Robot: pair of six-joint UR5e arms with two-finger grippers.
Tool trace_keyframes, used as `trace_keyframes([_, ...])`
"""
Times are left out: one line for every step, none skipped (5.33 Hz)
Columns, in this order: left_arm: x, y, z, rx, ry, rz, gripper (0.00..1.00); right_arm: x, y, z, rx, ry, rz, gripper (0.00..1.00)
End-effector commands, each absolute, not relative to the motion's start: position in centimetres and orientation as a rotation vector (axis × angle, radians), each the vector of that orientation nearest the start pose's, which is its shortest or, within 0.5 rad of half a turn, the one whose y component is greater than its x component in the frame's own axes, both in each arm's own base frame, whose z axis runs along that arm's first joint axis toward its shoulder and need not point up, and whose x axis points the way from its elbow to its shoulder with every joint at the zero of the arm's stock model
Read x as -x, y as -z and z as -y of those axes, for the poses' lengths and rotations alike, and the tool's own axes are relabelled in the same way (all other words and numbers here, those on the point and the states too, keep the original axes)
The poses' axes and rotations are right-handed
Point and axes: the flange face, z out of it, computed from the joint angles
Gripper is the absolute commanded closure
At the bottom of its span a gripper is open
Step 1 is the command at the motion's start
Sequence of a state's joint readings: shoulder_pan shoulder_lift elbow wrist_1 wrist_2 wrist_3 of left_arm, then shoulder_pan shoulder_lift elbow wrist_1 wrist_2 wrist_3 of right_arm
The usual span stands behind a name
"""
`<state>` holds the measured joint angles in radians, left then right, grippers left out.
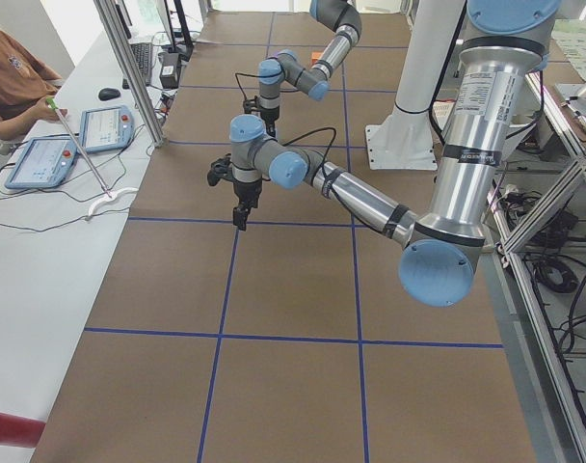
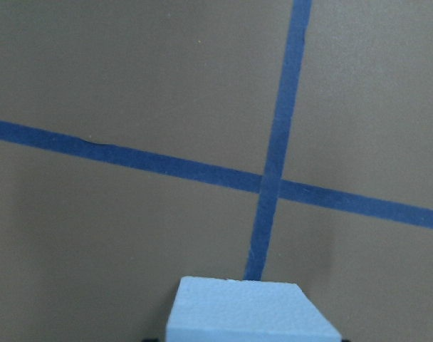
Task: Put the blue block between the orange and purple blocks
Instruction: 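Lower the right gripper onto the light blue cube and close it, then carry the light blue cube with the right gripper toward the purple cube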
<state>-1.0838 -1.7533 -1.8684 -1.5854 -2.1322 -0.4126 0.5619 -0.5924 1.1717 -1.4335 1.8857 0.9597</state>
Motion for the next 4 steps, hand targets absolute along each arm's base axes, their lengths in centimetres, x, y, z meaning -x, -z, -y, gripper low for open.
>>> trace_keyframes([-18.7, -42.5, 52.7, -0.196, -0.208, -0.707, 0.0, 60.9, -15.5, 53.2, -0.162, 0.141, 0.799, 1.0])
trace_keyframes([-18.2, -42.4, 52.7, -0.2, -0.202, -0.708, 0.0, 56.2, -12.5, 52.3, -0.131, 0.109, 0.754, 1.0])
trace_keyframes([-16.3, -42.4, 53.2, -0.202, -0.172, -0.724, 0.0, 48.9, -12.3, 51.1, -0.107, 0.084, 0.732, 1.0])
trace_keyframes([-13.0, -45.0, 52.6, -0.208, -0.276, -0.746, 0.0, 42.0, -16.5, 50.5, -0.137, 0.142, 0.733, 1.0])
